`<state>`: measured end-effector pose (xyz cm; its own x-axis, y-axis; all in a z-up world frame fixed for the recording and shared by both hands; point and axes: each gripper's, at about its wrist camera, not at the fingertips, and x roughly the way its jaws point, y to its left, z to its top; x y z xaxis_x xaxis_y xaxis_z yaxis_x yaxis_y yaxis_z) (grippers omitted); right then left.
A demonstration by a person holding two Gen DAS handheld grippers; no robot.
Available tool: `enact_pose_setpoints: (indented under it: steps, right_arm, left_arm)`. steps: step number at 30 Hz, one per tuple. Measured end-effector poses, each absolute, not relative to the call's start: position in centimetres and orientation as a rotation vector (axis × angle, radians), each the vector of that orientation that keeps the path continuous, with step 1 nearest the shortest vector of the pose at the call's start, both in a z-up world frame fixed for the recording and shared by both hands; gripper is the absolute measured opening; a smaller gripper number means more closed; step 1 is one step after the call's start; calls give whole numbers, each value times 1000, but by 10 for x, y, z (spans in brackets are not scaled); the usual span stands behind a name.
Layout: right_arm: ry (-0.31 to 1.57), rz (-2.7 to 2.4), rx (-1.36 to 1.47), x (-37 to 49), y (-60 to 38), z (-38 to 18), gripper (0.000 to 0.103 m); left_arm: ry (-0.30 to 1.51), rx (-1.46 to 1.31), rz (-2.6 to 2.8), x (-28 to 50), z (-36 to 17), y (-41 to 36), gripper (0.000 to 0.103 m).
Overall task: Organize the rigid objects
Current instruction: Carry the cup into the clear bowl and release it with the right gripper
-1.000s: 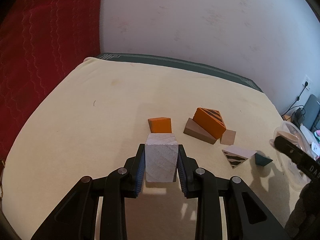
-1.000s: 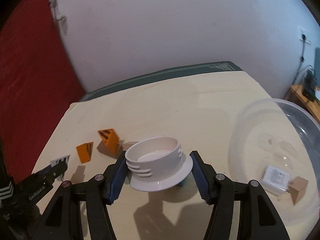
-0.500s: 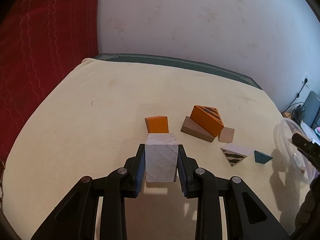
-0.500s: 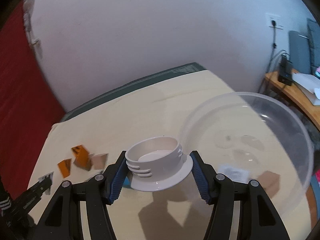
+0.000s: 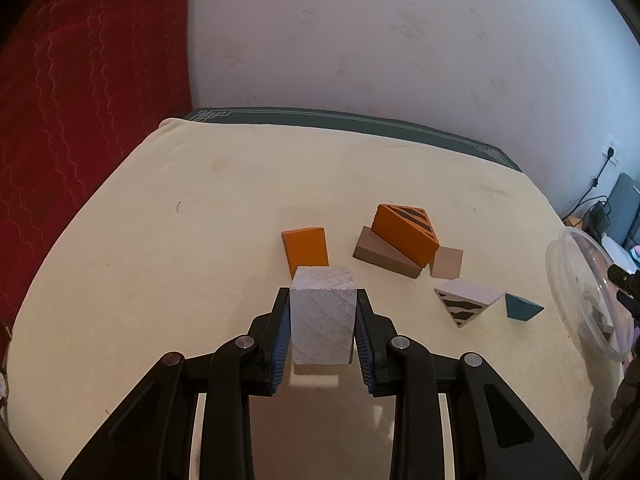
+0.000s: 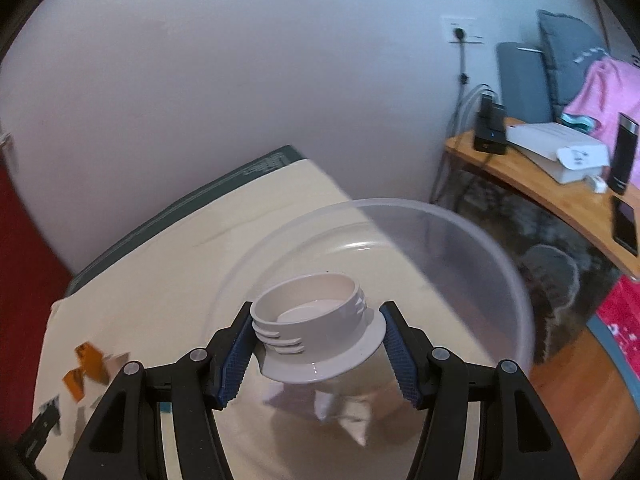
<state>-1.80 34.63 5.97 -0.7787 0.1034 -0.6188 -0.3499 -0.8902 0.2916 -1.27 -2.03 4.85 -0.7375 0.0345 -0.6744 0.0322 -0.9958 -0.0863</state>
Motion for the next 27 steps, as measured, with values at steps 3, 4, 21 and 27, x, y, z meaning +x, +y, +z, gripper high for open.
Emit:
enact_pose_setpoints:
  steps: [3,4,21,27]
  right_arm:
    - [581,2654,-895,-18,357,58,64]
    - [582,2644,-893,-18,361,57,64]
    - [666,2577,-823,-6,386,57,81]
    - [682,2571,-785,2,389,57,82]
  left_arm:
    - [-137,-1139,2923,-12,49,-18,30]
    - [-136,-1139,2923,-11,49,-17,30]
    - [-107,-1130,2902,-5,56,1,30]
    - [-62,-1124,2865,-6,59,22,30]
